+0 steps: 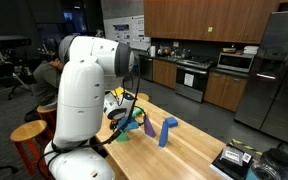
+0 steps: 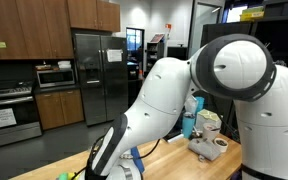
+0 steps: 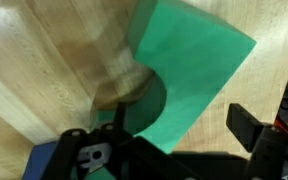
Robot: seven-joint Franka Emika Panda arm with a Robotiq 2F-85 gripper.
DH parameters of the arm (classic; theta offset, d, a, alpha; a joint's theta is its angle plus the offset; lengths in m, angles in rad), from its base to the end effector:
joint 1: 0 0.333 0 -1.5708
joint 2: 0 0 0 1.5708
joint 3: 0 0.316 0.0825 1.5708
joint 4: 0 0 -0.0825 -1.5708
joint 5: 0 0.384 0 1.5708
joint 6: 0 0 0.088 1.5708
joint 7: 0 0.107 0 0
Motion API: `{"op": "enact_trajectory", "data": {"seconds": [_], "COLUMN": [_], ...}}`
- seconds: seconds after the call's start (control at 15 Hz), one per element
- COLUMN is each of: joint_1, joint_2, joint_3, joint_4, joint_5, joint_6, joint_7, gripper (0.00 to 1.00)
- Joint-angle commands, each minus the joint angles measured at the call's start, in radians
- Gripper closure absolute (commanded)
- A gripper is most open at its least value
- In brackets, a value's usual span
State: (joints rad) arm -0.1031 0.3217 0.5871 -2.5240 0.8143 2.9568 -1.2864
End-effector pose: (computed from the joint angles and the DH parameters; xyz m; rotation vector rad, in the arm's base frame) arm 0.4187 0.1832 0.1776 -2.5148 -1.2710 -0.3185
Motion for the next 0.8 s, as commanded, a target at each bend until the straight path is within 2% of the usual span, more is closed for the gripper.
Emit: {"op": "enact_trajectory", "data": {"seconds": [0.0,0.53,0.6,0.67,0.73], "joint_1": [-0.031,-0.065,-0.065,-0.067,-0.069], "joint_2": [0.007,0.02,0.023,0.026,0.028], "joint_3": [0.022,0.058,0.056,0.057,0.057], "joint_4": [0.004,0.014,0.013,0.014,0.014], "joint_5": [0.028,0.063,0.065,0.065,0.064], "joint_6": [-0.023,-0.032,-0.032,-0.037,-0.038], "joint_7": [-0.032,-0.058,-0.06,-0.062,-0.061], "gripper": [0.0,0.0,0.08,0.27,0.32]}}
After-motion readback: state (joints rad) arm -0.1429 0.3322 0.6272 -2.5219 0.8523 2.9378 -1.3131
